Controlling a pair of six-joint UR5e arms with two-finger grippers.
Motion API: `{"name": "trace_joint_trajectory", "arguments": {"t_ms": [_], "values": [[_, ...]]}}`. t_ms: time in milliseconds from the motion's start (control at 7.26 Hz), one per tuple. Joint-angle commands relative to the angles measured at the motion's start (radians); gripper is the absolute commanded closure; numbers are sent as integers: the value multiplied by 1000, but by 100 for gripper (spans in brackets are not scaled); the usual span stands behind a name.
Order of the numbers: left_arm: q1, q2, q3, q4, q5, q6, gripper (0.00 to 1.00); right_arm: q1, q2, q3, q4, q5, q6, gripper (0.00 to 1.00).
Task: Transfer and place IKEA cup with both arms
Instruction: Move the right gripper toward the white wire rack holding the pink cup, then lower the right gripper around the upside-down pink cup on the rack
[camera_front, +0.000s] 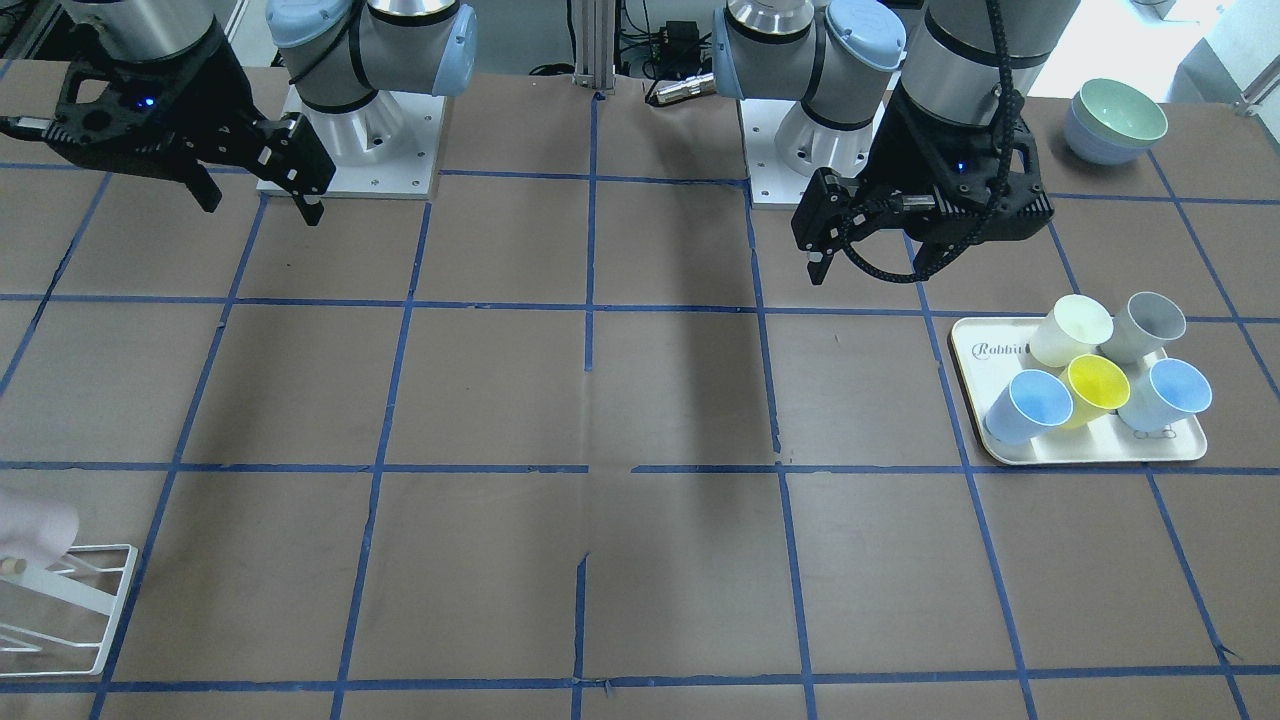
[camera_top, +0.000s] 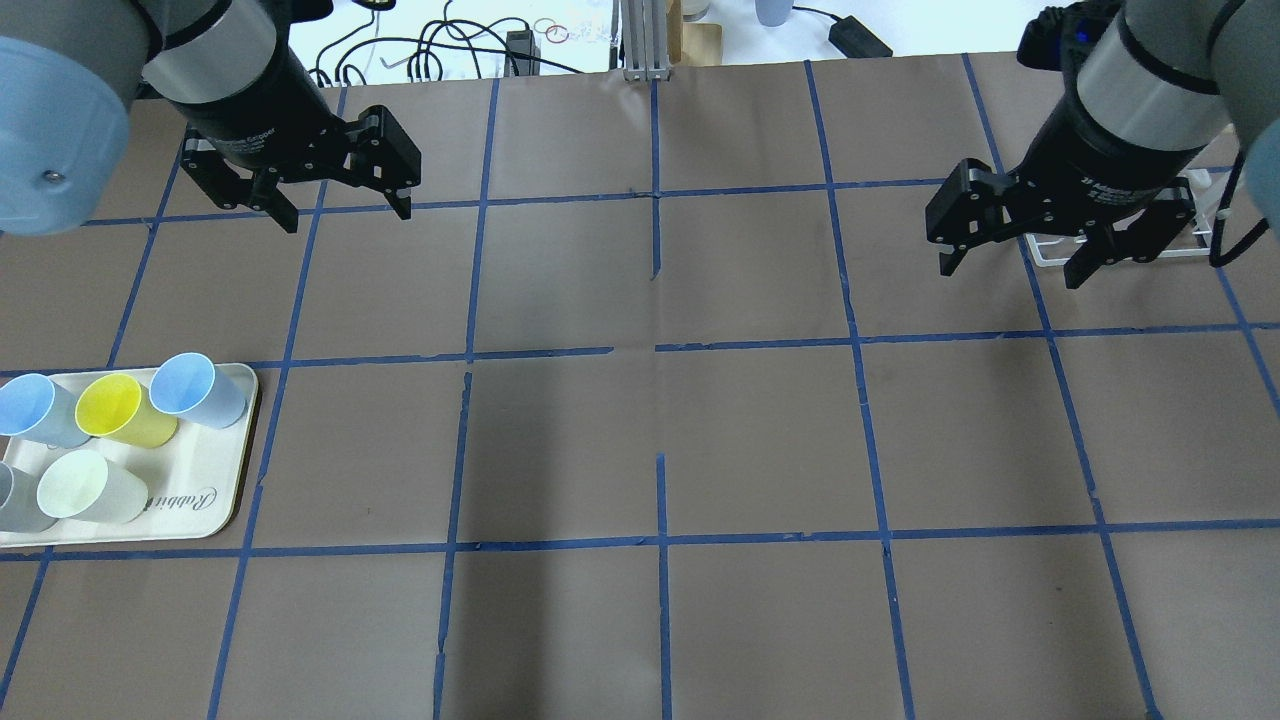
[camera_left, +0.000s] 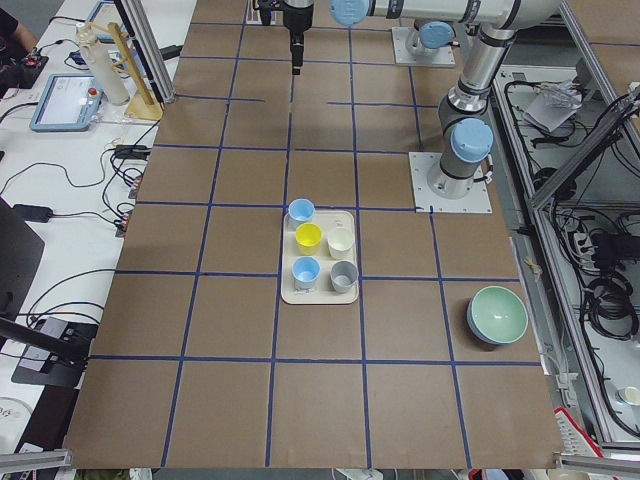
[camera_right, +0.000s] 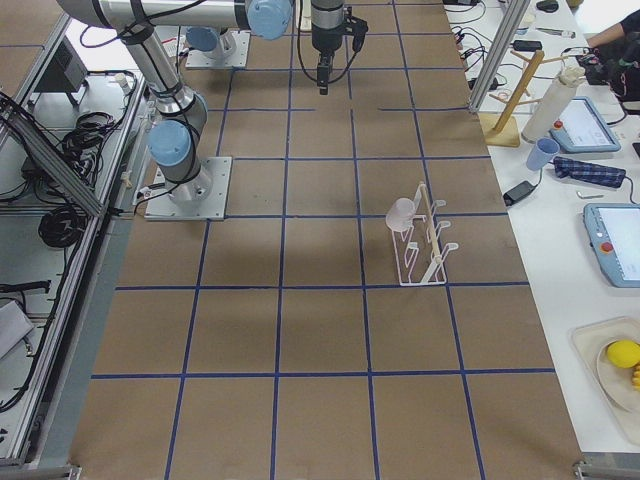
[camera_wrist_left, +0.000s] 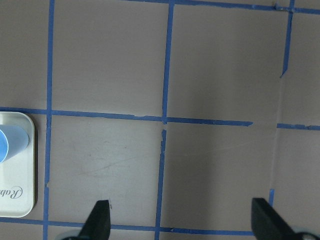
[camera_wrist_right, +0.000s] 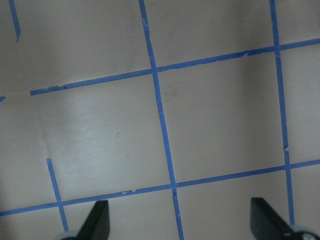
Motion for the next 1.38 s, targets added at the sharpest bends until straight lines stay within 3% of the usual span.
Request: {"name": "trace_joint_trajectory", "arguments": {"t_ms": [0,688,1239], "values": [[0,1,0,0,0,0,0,-112,17,-5,-47,5,-141,0],[0,1,0,0,2,0,0,-346,150,-7,-200,8,-624,0],[-2,1,-2,0,2,0,0,-400,325,-10,-423,13,-838,0]]}}
